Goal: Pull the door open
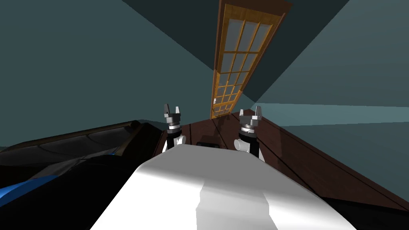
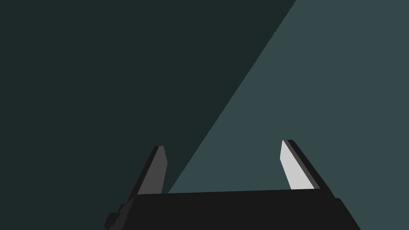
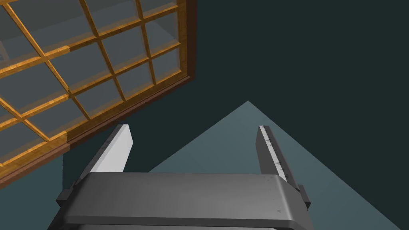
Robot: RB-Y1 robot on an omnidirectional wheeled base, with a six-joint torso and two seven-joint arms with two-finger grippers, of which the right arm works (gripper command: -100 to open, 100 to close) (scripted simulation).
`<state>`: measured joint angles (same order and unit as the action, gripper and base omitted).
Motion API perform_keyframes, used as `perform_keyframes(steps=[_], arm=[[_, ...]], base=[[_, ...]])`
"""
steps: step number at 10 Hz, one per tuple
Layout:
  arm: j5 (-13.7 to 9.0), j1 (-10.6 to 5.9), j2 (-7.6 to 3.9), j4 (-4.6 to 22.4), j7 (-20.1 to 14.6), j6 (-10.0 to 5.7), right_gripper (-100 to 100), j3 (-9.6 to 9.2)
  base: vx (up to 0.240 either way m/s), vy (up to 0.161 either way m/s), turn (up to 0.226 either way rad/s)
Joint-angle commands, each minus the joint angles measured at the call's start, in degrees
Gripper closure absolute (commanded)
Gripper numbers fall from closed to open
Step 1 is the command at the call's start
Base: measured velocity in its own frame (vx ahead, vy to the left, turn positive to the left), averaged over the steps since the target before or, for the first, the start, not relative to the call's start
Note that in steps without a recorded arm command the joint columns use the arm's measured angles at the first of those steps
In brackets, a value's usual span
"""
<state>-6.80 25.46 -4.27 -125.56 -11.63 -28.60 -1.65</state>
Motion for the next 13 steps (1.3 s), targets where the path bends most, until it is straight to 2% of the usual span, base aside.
perform_keyframes(steps=[1, 2, 4, 5, 13], arm=[[-1.12, -0.39, -0.19, 1.84, -1.14, -0.78, -100, 0.07], [-2.49, -0.63, -0.48, 3.63, -2.46, -1.48, -100, 0.17], [-3.87, -0.87, -0.76, 5.41, -3.78, -2.18, -100, 0.28], [-5.41, -1.14, -1.05, 7.43, -5.27, -2.97, -100, 0.40], [-12.12, -2.31, -2.25, 16.17, -11.72, -6.39, -100, 0.91]], base=[[0.072, -0.041, 0.174], [0.087, -0.053, 0.318], [0.092, -0.052, 0.204], [0.071, -0.074, 0.236], [0.083, -0.069, 0.220]])
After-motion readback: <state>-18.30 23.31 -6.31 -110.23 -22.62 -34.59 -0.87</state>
